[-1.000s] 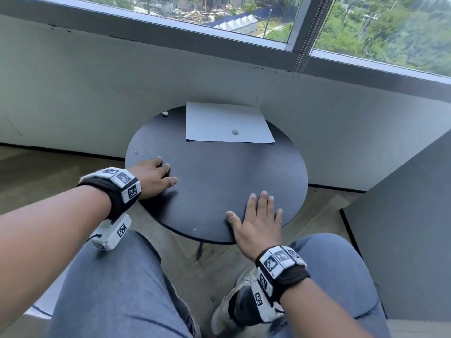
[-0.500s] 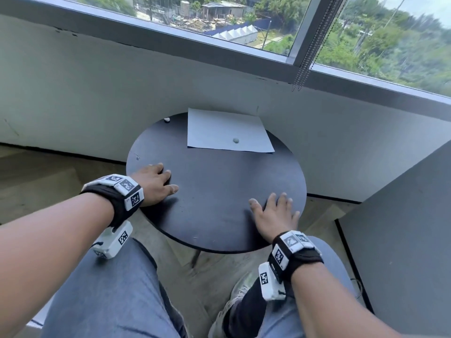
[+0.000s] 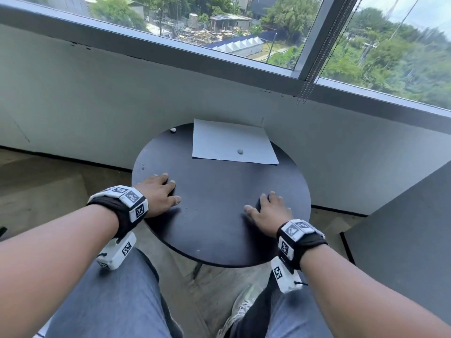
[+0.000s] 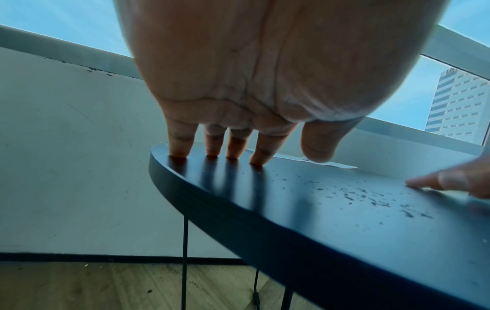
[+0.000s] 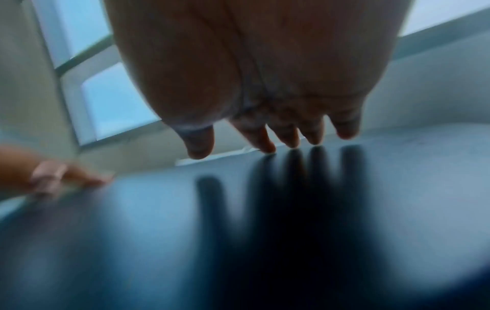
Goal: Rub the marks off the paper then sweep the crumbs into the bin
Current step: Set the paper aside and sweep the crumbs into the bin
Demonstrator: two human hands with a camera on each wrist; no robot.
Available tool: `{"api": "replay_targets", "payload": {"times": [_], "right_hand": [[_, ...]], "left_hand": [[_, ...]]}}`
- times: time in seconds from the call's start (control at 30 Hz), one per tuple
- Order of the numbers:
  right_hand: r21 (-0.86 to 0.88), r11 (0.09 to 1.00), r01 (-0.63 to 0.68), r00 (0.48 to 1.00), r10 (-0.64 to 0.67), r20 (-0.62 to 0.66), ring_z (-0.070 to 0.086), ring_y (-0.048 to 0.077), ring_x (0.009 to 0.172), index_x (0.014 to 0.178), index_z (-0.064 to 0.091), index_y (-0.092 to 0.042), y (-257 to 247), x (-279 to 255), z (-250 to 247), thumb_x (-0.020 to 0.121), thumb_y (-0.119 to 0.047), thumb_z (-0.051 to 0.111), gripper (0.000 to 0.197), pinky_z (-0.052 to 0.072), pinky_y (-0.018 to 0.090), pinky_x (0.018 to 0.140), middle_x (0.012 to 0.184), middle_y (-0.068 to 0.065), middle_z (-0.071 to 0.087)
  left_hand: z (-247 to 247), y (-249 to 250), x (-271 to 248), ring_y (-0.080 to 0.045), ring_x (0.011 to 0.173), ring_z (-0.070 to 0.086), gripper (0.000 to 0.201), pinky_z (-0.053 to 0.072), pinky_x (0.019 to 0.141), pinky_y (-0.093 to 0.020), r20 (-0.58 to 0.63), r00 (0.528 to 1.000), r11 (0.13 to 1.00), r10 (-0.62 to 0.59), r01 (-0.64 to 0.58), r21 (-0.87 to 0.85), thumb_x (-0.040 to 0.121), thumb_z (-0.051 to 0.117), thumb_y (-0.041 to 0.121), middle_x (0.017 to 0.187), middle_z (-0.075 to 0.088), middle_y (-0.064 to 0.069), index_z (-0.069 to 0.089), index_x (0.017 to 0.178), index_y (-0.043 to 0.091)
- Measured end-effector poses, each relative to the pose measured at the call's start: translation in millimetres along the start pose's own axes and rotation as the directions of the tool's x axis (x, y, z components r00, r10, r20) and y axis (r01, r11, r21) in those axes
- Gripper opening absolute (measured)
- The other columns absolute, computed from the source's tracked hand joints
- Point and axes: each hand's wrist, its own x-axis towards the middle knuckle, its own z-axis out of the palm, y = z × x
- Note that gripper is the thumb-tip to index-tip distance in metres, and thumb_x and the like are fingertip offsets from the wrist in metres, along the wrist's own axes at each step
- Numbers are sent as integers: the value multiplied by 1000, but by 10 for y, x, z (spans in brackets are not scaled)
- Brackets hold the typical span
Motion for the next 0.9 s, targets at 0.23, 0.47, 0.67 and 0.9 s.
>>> {"api": "replay_targets", "payload": {"times": [0.23,0.47,0.67,0.9], "right_hand": [[-2,893,450,872,-439,219,-18,21,154,162,2,-24,-557,-671,213,84,-82,13,98,-4,48,125,169,-3,-13],[-72,970,230,971,-224,86,-7,23,156,161,9,-17,-483,56,-118,98,-69,27,83,7,49,125,170,1,-5],[-34,762,647,724,-600,339,-16,18,154,162,1,-24,-1001,-626,128,73,-87,5,109,-2,44,126,169,-4,-13],[-4,797,604,775,-586,237,2,10,155,162,10,-19,-1058,75,-437,101,-61,33,78,2,27,123,170,-3,6]], "left_hand": [[26,-32,-25,-24,154,12,64,21,122,-50,22,1000,1000,-7,7,8,101,37,59,168,12,-7,33,152,22],[-98,-59,-280,-18,157,-1,62,5,125,-34,4,1000,963,28,-26,-266,109,39,39,171,2,-6,17,162,16],[-82,-405,-426,-17,157,-9,92,11,126,-49,15,997,993,-78,79,-91,97,46,67,171,-9,-2,6,163,16],[80,-229,-801,-20,155,-20,130,-2,126,-48,169,985,989,31,-55,138,65,18,97,168,-22,-5,-9,162,13]]}}
